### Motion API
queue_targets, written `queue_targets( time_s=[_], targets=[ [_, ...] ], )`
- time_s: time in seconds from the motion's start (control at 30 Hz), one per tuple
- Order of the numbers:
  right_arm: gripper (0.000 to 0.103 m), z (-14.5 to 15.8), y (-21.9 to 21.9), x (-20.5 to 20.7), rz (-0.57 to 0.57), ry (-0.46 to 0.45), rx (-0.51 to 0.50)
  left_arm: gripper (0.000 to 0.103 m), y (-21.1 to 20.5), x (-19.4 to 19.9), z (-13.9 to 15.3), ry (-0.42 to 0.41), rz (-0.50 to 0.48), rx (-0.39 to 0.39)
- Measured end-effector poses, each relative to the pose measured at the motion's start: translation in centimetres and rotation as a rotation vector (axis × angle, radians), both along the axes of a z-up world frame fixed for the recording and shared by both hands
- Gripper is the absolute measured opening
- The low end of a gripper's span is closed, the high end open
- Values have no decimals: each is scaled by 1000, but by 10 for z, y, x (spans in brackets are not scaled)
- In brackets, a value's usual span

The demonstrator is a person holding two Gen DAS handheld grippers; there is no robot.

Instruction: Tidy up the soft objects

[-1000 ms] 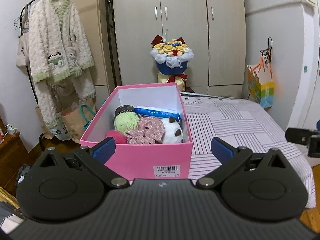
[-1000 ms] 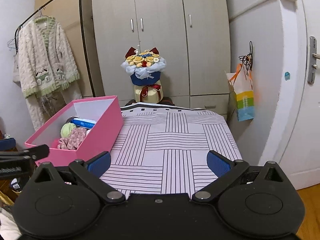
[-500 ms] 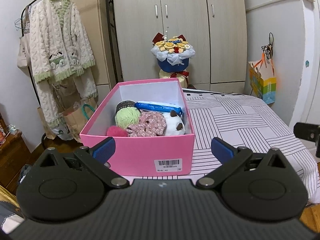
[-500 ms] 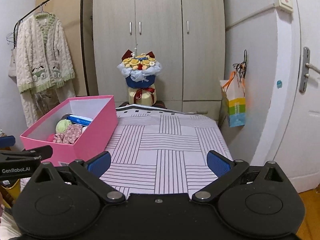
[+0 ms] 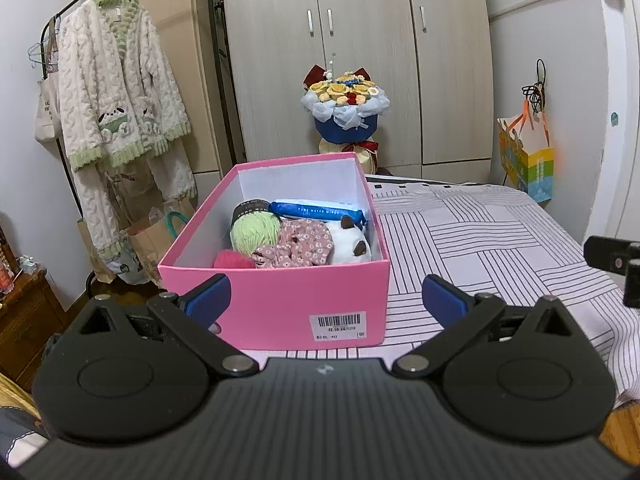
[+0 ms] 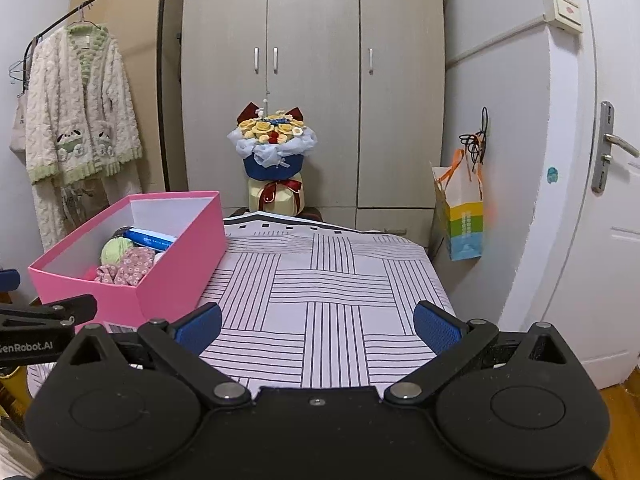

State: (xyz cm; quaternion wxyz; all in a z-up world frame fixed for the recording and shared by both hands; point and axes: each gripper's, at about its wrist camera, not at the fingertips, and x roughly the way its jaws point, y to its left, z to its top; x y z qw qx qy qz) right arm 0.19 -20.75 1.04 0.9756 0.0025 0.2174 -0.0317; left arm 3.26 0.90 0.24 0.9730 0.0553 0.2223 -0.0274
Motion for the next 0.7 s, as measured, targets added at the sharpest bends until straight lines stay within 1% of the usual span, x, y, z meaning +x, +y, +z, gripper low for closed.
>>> queue_targets(
  time_s=[0.13,0.23,0.57,0.7],
  targets=[
    [103,4,4,-8,6,-25,-15,103,2,0,0,0,2,-4],
    [103,6,7,-13,6,-36,-26,103,2,-2,0,-6,-2,9],
    [103,4,10,-12,-5,-17,-46,103,0,-6,-1,-4,3,13],
    [103,3,9,-11,-11,-18,-39,103,3,-6,-2,-3,11,-1]
  ],
)
